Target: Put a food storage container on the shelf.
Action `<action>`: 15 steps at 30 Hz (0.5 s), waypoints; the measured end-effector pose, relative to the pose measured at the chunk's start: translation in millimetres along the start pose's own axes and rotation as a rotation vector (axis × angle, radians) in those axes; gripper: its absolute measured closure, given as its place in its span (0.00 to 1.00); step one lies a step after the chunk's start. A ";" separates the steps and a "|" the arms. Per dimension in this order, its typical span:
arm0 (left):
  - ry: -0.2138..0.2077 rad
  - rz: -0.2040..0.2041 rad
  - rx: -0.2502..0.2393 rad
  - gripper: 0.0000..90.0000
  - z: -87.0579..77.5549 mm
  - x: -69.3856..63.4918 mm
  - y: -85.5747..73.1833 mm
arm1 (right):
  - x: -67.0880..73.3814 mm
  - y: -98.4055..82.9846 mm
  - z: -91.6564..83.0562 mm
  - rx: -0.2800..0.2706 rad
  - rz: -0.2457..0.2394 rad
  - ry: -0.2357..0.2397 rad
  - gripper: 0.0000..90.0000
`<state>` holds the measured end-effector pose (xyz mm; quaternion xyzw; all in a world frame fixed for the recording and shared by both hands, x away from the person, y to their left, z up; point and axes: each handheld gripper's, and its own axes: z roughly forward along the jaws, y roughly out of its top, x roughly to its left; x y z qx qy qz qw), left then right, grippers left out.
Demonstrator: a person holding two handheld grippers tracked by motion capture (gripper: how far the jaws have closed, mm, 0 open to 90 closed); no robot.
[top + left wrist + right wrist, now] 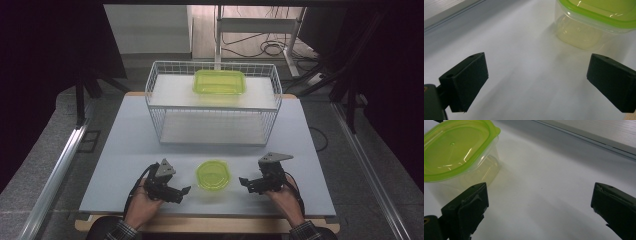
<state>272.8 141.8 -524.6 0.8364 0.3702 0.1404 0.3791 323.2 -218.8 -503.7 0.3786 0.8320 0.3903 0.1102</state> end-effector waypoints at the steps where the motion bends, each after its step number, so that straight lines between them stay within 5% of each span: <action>1: 0.007 0.011 0.000 0.04 -1.7 0.2 -1.5 | 0.0 0.2 -0.3 -0.001 0.000 -0.001 0.01; 6: 0.042 0.056 0.019 0.03 -6.3 -0.4 -7.5 | 2.9 2.7 -1.1 -0.016 0.011 0.009 0.01; 15: 0.066 0.053 0.012 0.03 -15.1 2.3 -16.3 | 6.4 11.1 -4.8 -0.016 0.033 0.052 0.01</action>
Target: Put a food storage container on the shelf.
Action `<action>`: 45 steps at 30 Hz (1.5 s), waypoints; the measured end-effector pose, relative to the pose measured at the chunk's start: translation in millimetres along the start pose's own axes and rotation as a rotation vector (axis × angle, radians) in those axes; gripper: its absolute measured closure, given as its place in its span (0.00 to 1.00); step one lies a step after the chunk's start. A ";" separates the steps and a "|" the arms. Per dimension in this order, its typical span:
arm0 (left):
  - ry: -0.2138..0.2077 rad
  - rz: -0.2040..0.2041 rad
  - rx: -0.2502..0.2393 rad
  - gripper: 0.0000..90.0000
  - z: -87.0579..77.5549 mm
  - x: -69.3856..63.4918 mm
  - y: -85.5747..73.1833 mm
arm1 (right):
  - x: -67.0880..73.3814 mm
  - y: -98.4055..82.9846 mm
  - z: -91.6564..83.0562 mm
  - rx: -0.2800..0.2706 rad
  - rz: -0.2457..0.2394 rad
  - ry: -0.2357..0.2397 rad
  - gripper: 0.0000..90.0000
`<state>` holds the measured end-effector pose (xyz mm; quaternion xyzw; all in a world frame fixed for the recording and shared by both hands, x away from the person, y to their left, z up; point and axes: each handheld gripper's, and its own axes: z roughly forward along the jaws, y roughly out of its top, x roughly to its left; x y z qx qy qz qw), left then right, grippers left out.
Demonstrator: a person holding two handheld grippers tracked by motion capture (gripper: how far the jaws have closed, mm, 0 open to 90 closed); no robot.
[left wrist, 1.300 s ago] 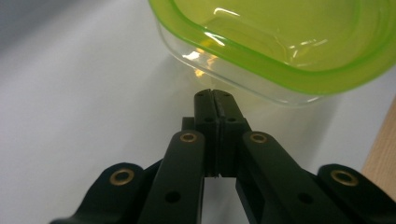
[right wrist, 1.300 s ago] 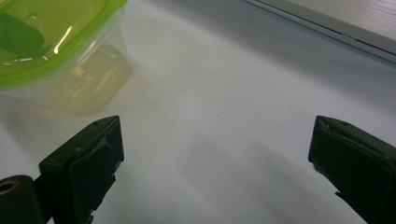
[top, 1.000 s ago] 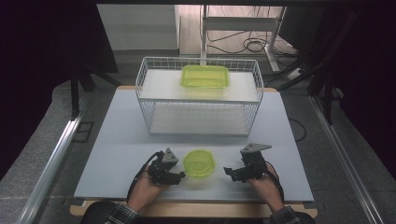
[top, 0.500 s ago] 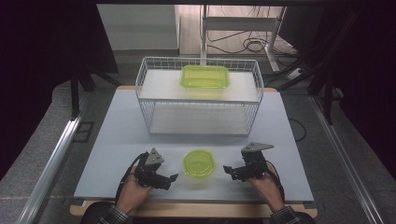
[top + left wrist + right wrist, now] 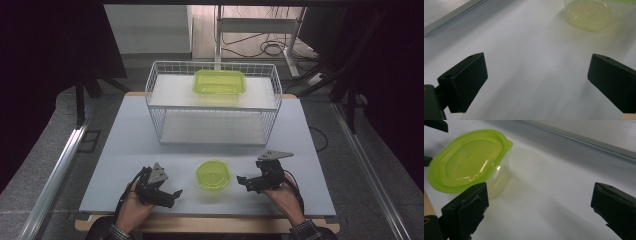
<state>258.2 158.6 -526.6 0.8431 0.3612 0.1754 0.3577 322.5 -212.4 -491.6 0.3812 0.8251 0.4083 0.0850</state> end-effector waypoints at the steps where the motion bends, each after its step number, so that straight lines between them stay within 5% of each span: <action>1: 0.004 0.003 0.000 0.03 -0.7 0.1 -1.0 | 0.3 1.2 -0.3 0.001 0.007 0.008 0.01; 10: 0.025 -0.012 -0.010 0.04 -8.0 3.0 -8.0 | 0.1 17.4 0.8 0.006 0.092 0.085 0.04; 18: 0.031 -0.001 -0.037 0.04 -12.8 3.1 -9.3 | 2.4 30.0 9.1 0.002 0.170 0.172 0.29; 34: 0.025 0.004 -0.022 0.04 -12.8 1.5 -12.2 | -4.2 29.3 41.8 0.131 0.322 0.331 0.72; 36: 0.025 0.010 -0.017 0.04 -12.8 1.3 -12.1 | -8.3 27.8 43.1 0.144 0.374 0.366 0.81; 39: 0.028 0.015 -0.014 0.04 -12.5 1.1 -12.0 | -11.8 27.1 43.6 0.159 0.427 0.406 0.89; 45: 0.031 0.016 -0.015 0.04 -12.8 1.3 -12.1 | -11.4 28.5 43.0 0.171 0.444 0.431 0.90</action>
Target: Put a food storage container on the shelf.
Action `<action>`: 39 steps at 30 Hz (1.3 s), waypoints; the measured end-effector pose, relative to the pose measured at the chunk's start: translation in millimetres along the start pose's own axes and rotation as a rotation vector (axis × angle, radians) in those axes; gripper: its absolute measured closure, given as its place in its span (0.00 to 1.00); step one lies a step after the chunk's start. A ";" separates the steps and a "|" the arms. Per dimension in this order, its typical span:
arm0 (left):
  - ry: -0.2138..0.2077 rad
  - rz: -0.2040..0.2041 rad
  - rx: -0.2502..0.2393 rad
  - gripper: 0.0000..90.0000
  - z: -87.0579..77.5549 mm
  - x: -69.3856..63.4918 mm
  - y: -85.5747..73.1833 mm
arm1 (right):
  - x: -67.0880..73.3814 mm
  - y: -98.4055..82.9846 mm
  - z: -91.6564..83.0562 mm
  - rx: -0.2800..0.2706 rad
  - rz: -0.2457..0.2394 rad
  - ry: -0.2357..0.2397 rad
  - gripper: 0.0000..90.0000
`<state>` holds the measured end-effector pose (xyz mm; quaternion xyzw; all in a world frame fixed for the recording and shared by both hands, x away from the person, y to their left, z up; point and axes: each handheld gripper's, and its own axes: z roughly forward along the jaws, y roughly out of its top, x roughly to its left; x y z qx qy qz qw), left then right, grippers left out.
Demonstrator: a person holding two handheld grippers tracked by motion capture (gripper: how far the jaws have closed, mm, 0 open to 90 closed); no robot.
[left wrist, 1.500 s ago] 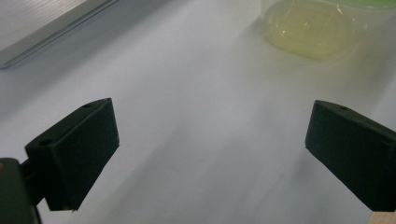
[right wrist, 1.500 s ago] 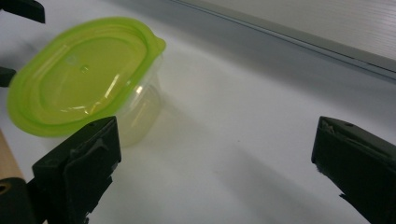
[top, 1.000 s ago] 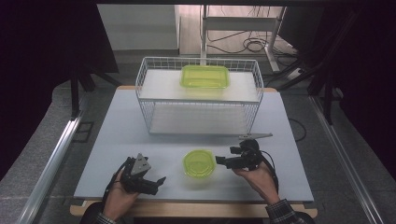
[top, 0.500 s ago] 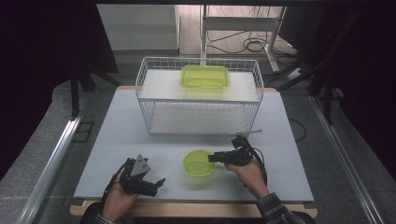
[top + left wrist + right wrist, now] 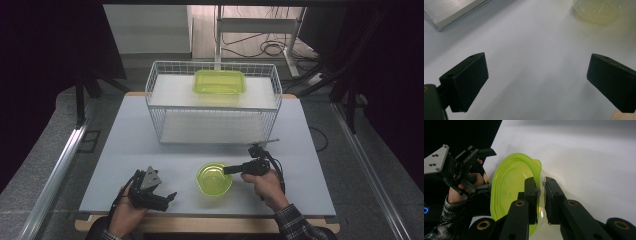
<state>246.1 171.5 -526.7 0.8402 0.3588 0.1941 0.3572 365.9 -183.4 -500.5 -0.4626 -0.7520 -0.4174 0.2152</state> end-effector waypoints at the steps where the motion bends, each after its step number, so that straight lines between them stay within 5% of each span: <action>1: 0.000 0.000 0.000 0.04 0.0 0.0 0.0 | 0.7 0.3 -0.8 -0.002 -0.003 -0.001 0.90; 16: -0.003 -0.014 -0.003 0.04 -0.3 1.8 -0.5 | 12.2 17.9 -29.5 -0.107 -0.006 0.041 0.90; 39: -0.003 -0.018 -0.001 0.04 -0.3 3.4 -1.1 | 48.5 60.6 -74.1 -0.210 -0.083 0.056 0.90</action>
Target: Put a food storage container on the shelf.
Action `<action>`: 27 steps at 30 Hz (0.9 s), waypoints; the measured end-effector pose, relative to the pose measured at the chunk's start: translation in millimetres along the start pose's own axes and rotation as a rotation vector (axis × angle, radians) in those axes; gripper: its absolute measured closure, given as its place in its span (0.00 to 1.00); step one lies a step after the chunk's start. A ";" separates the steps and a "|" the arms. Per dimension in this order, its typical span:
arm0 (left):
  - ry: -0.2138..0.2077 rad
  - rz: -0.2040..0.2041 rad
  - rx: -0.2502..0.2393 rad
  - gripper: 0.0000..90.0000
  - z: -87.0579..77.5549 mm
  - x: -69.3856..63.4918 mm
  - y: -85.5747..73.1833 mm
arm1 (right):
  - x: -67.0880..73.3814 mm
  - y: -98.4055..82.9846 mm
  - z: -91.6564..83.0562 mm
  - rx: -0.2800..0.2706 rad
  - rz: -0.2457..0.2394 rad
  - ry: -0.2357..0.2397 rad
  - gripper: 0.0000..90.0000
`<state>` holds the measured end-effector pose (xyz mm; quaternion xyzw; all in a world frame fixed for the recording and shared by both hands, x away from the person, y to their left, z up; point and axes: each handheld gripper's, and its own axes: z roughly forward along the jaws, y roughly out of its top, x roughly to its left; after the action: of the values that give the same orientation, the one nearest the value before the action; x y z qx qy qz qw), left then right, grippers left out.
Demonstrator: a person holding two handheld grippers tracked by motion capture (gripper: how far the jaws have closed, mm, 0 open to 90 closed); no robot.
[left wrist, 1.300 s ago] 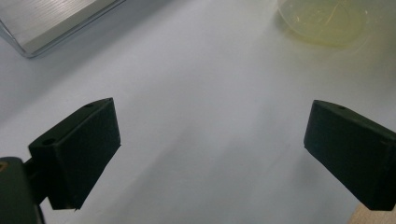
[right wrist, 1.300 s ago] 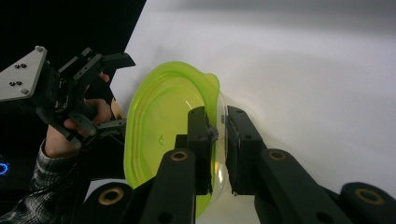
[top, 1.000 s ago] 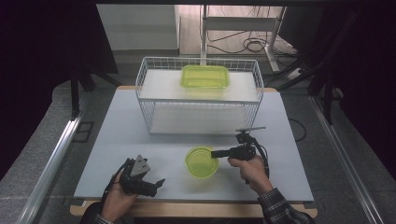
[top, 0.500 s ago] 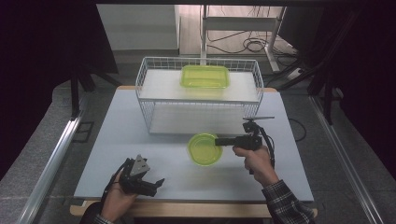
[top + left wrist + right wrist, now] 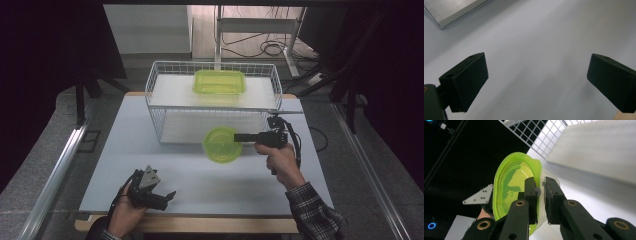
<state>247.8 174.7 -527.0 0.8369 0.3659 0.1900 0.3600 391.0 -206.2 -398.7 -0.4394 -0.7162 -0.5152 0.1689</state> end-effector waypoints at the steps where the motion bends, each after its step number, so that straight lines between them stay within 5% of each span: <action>1: 0.000 0.000 0.000 0.04 0.0 0.1 0.0 | 4.1 5.6 -3.4 -0.010 -0.004 0.004 0.90; 27: -0.003 -0.003 0.011 0.03 0.7 2.1 -1.2 | 46.4 67.4 -30.0 -0.121 -0.045 0.020 0.90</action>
<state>249.0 176.5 -528.3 0.8386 0.3678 0.1862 0.3561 412.9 -206.1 -314.3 -0.4277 -0.6916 -0.5656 0.1375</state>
